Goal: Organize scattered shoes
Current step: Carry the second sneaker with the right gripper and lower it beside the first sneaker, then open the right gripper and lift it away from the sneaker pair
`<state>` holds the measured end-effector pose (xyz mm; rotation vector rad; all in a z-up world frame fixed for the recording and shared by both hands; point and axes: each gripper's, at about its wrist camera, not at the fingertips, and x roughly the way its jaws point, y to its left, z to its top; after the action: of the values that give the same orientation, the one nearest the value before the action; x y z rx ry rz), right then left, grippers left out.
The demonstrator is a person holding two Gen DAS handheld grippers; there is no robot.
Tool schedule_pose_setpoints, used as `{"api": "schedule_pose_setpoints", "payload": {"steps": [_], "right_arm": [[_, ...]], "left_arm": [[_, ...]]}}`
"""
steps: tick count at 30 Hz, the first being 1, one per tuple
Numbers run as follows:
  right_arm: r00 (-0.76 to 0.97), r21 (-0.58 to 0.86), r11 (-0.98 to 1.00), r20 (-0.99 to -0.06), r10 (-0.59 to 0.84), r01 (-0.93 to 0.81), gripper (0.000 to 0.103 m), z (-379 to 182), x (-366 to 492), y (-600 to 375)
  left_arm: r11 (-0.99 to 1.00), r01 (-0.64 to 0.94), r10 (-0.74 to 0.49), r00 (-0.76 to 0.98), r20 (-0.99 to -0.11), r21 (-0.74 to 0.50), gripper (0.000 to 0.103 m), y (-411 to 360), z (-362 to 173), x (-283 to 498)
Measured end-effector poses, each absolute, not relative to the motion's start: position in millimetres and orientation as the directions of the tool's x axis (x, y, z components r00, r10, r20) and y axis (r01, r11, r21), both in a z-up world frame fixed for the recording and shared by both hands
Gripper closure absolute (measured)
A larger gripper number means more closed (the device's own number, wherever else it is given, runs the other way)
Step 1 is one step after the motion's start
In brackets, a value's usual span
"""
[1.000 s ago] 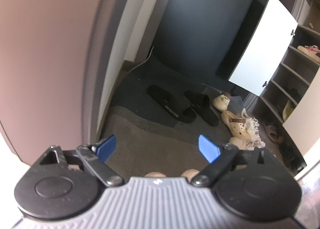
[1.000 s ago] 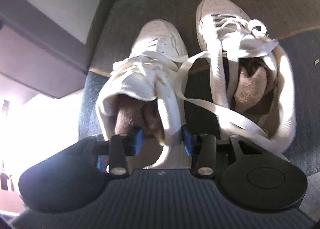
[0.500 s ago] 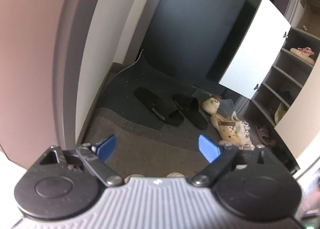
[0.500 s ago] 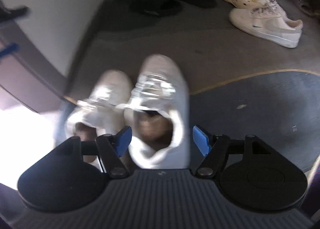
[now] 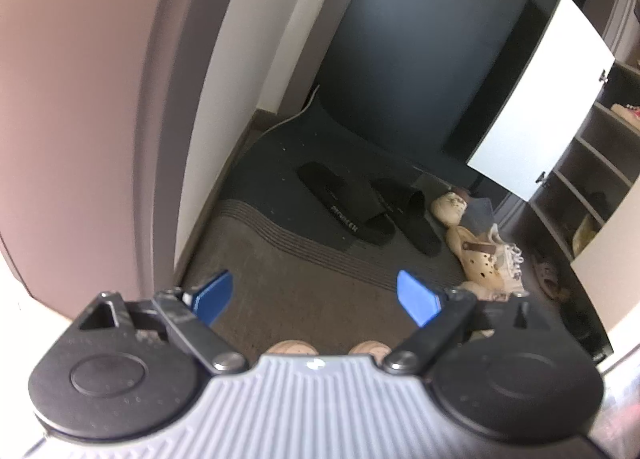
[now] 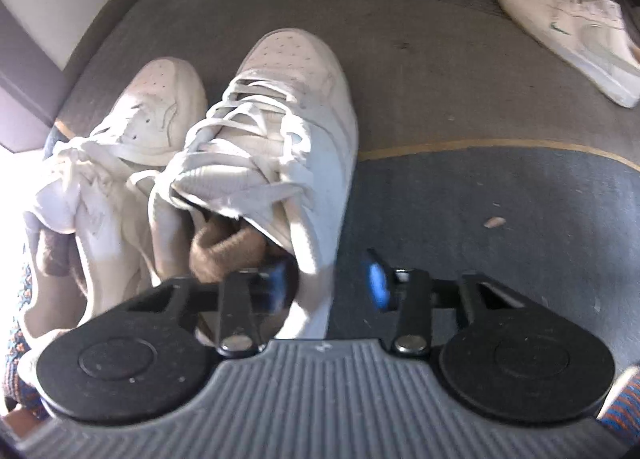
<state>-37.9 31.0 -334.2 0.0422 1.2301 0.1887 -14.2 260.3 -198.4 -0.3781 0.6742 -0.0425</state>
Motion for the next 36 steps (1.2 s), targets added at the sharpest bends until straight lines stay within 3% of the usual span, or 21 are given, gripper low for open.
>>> {"api": "schedule_pose_setpoints", "payload": {"steps": [11, 19, 21, 22, 23, 25, 31, 36], "right_arm": [[0.418, 0.120, 0.953, -0.878, 0.233, -0.279, 0.080, -324, -79, 44], [0.336, 0.188, 0.953, -0.905, 0.262, -0.236, 0.075, -334, -78, 40], [0.289, 0.258, 0.943, -0.905, 0.312, -0.209, 0.072, -328, -72, 27], [0.284, 0.284, 0.937, -0.899, 0.334, -0.202, 0.063, -320, -72, 19], [0.290, 0.290, 0.935, -0.894, 0.340, -0.203, 0.047, -311, -74, 13], [0.300, 0.281, 0.936, -0.893, 0.336, -0.212, 0.033, -292, -76, 3], [0.338, 0.138, 0.918, -0.901, 0.272, -0.372, 0.033, -189, -81, -28], [0.427, 0.089, 0.895, -0.855, 0.293, -0.436, 0.028, -112, -67, -57]], "left_arm": [[0.932, -0.054, -0.186, 0.779, -0.599, -0.358, 0.012, 259, -199, -13], [0.947, 0.004, -0.203, 0.784, -0.587, -0.322, 0.012, 254, -181, -13], [0.940, 0.116, -0.294, 0.755, -0.587, -0.321, 0.012, 249, -154, -11], [0.931, 0.171, -0.338, 0.736, -0.587, -0.321, 0.011, 247, -141, -9], [0.931, 0.183, -0.343, 0.736, -0.584, -0.315, 0.011, 246, -137, -10], [0.929, 0.256, -0.364, 0.756, -0.544, -0.267, 0.003, 235, -108, -14], [0.898, 0.393, -0.440, 0.780, -0.445, -0.199, 0.001, 195, -41, 7], [0.884, 0.420, -0.461, 0.715, -0.525, -0.204, 0.001, 142, -40, 88]]}}
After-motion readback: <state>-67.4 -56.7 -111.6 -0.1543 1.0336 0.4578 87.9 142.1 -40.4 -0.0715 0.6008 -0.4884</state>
